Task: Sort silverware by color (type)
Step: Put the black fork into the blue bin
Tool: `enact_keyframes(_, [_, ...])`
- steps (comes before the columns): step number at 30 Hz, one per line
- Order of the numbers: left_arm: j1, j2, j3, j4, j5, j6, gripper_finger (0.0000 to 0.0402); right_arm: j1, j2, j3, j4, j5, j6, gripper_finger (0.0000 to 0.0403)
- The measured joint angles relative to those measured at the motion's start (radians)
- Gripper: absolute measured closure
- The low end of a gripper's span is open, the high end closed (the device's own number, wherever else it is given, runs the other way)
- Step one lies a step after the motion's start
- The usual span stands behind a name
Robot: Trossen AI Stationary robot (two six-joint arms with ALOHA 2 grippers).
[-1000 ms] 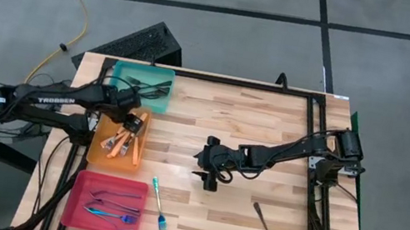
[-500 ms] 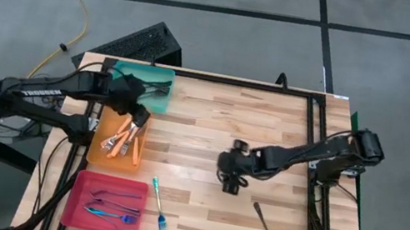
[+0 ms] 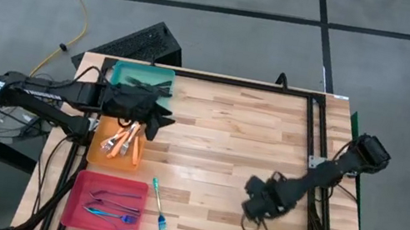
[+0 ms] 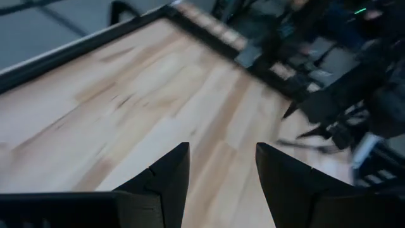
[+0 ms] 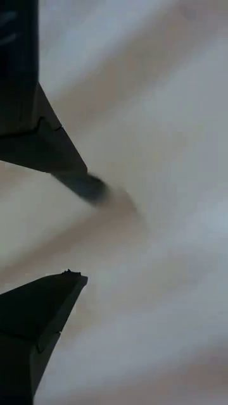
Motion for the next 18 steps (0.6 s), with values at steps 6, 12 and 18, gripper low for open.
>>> enact_keyframes(6, [-0.057, 0.057, 0.001, 0.130, -0.002, 0.039, 0.0237, 0.179, 0.000, 0.000, 0.035, -0.108, 0.224, 0.0120])
enact_keyframes(12, [-0.082, 0.126, 0.000, 0.199, -0.010, 0.054, 0.0237, 0.283, 0.002, -0.007, 0.092, -0.122, 0.398, 0.0120])
enact_keyframes(18, [-0.086, 0.168, -0.001, 0.230, -0.009, 0.073, 0.0237, 0.301, 0.004, -0.067, 0.202, -0.103, 0.442, 0.0120])
